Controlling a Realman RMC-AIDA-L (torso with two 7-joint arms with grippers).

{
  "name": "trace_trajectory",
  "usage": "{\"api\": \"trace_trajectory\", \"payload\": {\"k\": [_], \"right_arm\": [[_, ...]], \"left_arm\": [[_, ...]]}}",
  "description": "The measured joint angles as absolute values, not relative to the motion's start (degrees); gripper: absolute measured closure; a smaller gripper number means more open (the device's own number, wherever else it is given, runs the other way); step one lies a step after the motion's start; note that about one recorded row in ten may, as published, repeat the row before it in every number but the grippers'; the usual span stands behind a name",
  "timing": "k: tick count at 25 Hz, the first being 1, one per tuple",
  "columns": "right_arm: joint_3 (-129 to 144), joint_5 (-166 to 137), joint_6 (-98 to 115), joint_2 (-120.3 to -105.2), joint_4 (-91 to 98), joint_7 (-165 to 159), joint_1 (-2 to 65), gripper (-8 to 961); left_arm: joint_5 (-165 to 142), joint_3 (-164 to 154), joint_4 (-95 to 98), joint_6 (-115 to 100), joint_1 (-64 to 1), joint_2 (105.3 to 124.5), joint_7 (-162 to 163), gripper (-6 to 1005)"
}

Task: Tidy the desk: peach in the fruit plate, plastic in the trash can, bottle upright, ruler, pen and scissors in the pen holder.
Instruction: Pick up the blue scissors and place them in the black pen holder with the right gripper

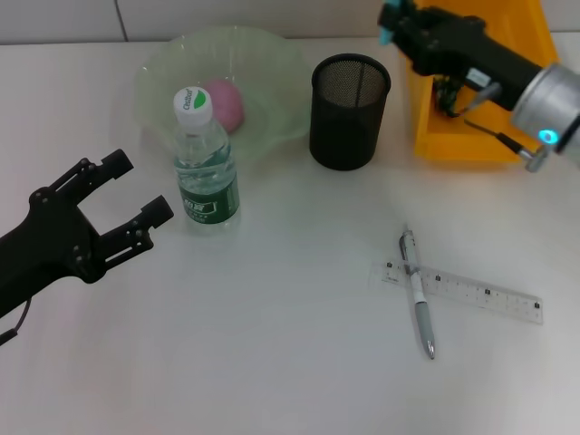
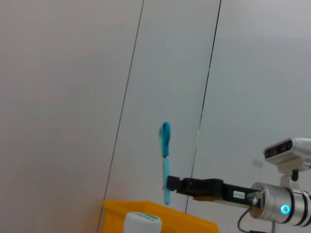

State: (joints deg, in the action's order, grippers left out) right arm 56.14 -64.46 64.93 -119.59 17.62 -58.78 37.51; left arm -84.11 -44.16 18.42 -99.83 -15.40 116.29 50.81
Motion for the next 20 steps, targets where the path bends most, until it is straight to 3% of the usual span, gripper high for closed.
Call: {"api": "trace_trajectory", "payload": {"k": [3,16,20], "right_arm": [[56.5,-64.1,62.9,-119.71,14.3,-56.4,40.3,623],[60.3,-64.2,58.5,-119.78,13.4,-56.7,41.2,581],[60.4,-64.1,59.9,-119.78,13.4,-57.8,40.4,409]], "left_arm": [[-84.1,-44.1,18.4,-99.6,-15.5,116.37,50.6,139],[-84.1,-44.1,18.4,-99.6,-15.9,116.39,50.5,139],[-84.3,-44.1,18.3,-99.8,-15.9,116.42,50.5,139]]}}
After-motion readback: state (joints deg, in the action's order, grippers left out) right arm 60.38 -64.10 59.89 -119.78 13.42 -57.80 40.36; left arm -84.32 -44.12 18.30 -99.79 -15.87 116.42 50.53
